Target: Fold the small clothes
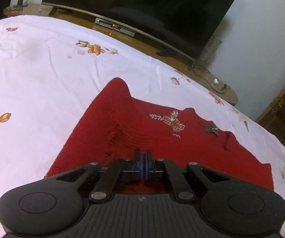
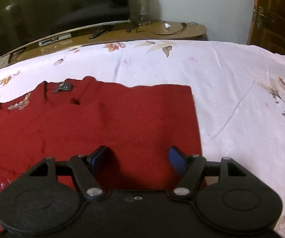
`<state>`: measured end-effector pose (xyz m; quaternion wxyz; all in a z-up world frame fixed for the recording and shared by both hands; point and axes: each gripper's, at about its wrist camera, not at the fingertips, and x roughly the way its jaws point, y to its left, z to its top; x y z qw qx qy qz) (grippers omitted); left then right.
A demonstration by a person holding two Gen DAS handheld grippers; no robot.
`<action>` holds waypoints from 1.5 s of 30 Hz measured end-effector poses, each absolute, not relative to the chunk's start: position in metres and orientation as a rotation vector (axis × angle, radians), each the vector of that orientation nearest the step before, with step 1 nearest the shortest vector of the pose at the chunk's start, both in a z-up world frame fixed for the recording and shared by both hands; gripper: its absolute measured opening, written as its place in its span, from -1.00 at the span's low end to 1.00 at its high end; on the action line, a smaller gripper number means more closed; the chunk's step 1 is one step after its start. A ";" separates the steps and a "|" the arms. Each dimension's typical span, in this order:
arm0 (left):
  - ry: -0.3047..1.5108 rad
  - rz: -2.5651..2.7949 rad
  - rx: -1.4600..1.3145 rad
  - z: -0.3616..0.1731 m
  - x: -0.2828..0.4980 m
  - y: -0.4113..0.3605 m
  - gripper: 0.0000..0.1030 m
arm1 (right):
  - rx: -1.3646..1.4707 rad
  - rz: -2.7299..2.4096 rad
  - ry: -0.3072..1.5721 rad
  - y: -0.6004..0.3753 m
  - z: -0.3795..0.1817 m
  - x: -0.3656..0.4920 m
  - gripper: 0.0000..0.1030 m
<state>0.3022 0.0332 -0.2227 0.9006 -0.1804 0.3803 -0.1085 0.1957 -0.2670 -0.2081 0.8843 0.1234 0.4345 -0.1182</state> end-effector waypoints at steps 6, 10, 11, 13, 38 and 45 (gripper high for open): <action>0.792 -0.241 -0.353 -0.222 0.290 0.035 -0.94 | 0.250 -0.226 0.877 -0.253 -0.191 0.183 0.36; 0.793 -0.248 -0.348 -0.218 0.284 0.036 -0.93 | 0.215 -0.243 0.912 -0.249 -0.202 0.179 0.37; 0.791 -0.261 -0.338 -0.215 0.280 0.035 -0.93 | 0.241 -0.249 0.911 -0.251 -0.198 0.177 0.36; 0.789 -0.281 -0.330 -0.212 0.273 0.033 -0.93 | 0.277 -0.246 0.886 -0.251 -0.188 0.170 0.35; 0.881 -0.359 -0.235 -0.205 0.186 0.041 -0.93 | 0.276 -0.200 0.905 -0.195 -0.171 0.097 0.39; 0.873 -0.364 -0.148 -0.194 0.170 0.042 -0.93 | 0.275 -0.207 0.919 -0.179 -0.170 0.080 0.39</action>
